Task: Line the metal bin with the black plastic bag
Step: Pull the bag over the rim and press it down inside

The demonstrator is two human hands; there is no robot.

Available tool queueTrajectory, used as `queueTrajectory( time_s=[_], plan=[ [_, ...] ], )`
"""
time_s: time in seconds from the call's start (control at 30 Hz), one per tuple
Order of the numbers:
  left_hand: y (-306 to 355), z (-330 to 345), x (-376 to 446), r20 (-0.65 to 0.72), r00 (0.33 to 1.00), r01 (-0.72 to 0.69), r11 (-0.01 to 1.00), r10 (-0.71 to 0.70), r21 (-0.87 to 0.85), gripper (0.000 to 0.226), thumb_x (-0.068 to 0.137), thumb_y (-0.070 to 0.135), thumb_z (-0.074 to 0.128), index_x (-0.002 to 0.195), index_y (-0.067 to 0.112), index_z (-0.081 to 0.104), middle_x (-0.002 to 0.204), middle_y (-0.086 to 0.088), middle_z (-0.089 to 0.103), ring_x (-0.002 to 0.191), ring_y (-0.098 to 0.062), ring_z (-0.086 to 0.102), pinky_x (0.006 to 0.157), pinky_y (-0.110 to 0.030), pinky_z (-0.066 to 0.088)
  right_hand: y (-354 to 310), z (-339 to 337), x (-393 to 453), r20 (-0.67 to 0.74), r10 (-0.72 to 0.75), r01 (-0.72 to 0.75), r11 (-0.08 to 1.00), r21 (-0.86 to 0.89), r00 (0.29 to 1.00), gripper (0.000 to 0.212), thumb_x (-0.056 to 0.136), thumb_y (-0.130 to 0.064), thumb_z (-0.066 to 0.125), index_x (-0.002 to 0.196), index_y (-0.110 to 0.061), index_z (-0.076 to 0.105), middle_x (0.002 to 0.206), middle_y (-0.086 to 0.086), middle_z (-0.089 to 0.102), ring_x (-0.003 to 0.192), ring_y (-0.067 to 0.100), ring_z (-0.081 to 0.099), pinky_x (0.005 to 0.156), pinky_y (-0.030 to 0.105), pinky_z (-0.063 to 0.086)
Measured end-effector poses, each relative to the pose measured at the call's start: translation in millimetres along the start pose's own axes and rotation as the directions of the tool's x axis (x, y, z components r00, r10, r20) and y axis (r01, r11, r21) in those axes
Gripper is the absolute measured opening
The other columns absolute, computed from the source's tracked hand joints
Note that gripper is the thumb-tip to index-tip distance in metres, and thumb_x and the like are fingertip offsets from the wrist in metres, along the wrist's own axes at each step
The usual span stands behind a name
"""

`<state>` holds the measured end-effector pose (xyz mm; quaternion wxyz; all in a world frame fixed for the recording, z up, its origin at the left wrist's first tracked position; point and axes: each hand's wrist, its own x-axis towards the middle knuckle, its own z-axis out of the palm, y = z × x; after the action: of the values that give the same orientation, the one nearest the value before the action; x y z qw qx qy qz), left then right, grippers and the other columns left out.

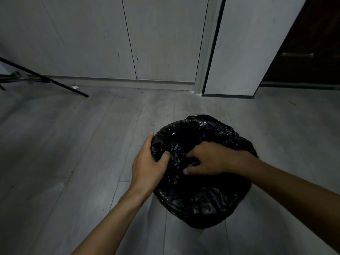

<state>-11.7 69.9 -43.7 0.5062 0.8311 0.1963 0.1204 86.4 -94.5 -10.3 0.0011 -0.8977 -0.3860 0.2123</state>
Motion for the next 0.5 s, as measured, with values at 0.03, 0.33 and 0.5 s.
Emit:
queueTrajectory(
  time_s=[0.03,0.33,0.5],
  plan=[
    [1.3,-0.1,2.5,-0.005,1.0,0.002,1.0,-0.002,0.006,0.068,0.088,0.032,0.067,0.148,0.027,0.036,0.136,0.008,0.057,0.122,-0.013,0.056,0.106,-0.037,0.046,1.8,-6.0,-5.7,-0.187,0.0,0.002,1.0,0.011,0.982,0.035,0.084,-0.051,0.058,0.102,-0.023,0.07,0.095,0.0,0.074,0.089,0.022,0.068,0.08,0.036,0.056],
    [25.6,1.8,36.5,0.049,0.999,0.01,0.991,-0.016,0.13,0.049,0.086,0.036,0.067,0.132,0.024,0.056,0.115,0.005,0.067,0.113,-0.019,0.062,0.094,-0.028,0.045,75.7,-17.1,5.7,-0.394,0.598,-0.386,0.778,0.496,0.698,0.03,0.093,-0.035,0.053,0.092,-0.011,0.07,0.091,0.011,0.071,0.085,0.031,0.064,0.068,0.031,0.043],
    [21.6,0.6,42.3,0.107,0.978,0.186,0.979,-0.177,-0.08,0.037,0.087,0.027,0.069,0.124,0.021,0.063,0.106,0.001,0.074,0.097,-0.017,0.07,0.09,-0.035,0.056,103.7,-22.2,16.8,-0.011,0.656,-0.289,0.348,0.892,0.755,0.02,0.081,-0.014,0.074,0.066,-0.007,0.062,0.058,0.005,0.062,0.047,0.016,0.062,0.044,0.019,0.046]
  ],
)
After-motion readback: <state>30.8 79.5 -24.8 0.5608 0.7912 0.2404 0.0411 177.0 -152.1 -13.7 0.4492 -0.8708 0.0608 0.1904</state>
